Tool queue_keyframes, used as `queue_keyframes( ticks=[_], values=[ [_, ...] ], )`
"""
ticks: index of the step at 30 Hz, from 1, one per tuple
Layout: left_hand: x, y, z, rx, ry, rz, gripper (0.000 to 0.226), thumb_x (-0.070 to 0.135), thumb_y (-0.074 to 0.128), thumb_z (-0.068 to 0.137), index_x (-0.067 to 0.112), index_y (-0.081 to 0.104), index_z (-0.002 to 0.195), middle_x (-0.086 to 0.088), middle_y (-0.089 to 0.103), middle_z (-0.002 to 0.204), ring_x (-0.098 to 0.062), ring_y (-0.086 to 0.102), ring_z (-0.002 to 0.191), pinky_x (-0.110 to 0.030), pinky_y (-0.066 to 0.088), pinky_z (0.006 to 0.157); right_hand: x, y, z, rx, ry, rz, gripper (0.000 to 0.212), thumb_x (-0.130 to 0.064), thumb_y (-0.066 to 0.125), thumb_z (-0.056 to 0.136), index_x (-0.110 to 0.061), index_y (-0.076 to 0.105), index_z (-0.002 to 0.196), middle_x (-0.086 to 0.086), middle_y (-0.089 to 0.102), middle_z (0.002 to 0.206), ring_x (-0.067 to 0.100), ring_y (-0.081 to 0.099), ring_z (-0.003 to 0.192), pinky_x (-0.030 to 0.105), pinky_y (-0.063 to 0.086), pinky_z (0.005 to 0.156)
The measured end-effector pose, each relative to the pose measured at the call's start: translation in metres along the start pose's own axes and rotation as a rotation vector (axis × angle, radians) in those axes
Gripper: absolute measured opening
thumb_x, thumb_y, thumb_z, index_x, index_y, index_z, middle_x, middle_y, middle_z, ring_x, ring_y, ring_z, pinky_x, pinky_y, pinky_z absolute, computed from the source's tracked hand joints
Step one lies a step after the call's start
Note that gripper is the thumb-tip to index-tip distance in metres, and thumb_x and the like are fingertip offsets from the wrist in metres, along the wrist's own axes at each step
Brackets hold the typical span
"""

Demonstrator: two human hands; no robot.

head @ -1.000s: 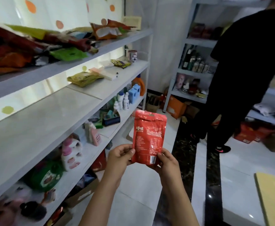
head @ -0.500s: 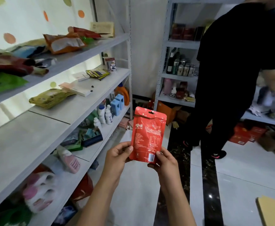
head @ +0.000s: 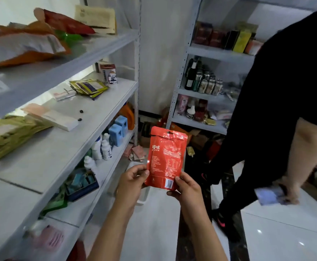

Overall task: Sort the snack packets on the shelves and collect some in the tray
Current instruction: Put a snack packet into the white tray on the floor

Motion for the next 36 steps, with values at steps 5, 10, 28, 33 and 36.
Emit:
queue_keyframes(
  ticks=[5,10,28,33,36],
  values=[
    [0.011,-0.001,0.089,-0.093,0.004,0.015,0.020,0.007,0.060,0.093,0.024,0.071,0.094,0.001,0.075,0.093,-0.016,0.071,0.089,-0.029,0.058,0.073,-0.004,0.028,0.076,0.030,0.011,-0.033,0.027,-0.007,0.049,0.100,-0.016,0.074,0.104,0.008,0.074,0.096,0.019,0.066,0.079,0.034,0.055,0.068],
    [-0.003,0.002,0.162,-0.120,-0.061,0.055,0.021,0.004,0.058,0.094,0.022,0.070,0.095,-0.005,0.073,0.098,-0.017,0.071,0.090,-0.030,0.059,0.076,0.010,0.038,0.151,0.086,0.051,-0.104,0.028,-0.004,0.052,0.098,-0.019,0.075,0.103,0.012,0.073,0.101,0.025,0.064,0.085,0.029,0.054,0.065],
    [-0.145,0.023,0.424,-0.121,-0.452,0.412,0.018,0.031,0.051,0.098,0.042,0.064,0.102,0.011,0.069,0.107,-0.015,0.066,0.102,-0.041,0.054,0.091,0.141,0.064,0.436,0.018,0.327,-0.234,0.020,-0.018,0.059,0.095,-0.020,0.070,0.112,0.003,0.075,0.095,0.021,0.071,0.086,0.045,0.060,0.081],
    [-0.246,0.012,0.494,-0.085,-0.541,0.338,0.020,0.008,0.049,0.099,0.021,0.063,0.104,0.010,0.065,0.091,0.005,0.064,0.077,-0.017,0.050,0.070,0.248,0.069,0.503,0.072,0.505,-0.160,0.026,-0.008,0.060,0.091,-0.015,0.067,0.116,0.008,0.074,0.104,0.026,0.071,0.095,0.043,0.057,0.088],
    [-0.335,0.000,0.523,-0.113,-0.618,0.362,0.031,-0.002,0.047,0.096,0.024,0.065,0.093,0.008,0.066,0.083,-0.001,0.065,0.072,-0.018,0.049,0.063,0.321,0.067,0.526,0.115,0.614,-0.184,0.022,-0.004,0.056,0.092,-0.013,0.061,0.111,0.013,0.071,0.105,0.029,0.069,0.094,0.039,0.055,0.084]
  ],
)
Point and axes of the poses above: each hand's wrist, its own z-axis towards the middle knuckle, its own y-axis out of the palm, x = y × z, the point moved 8 cm from there along z, towards the middle knuckle
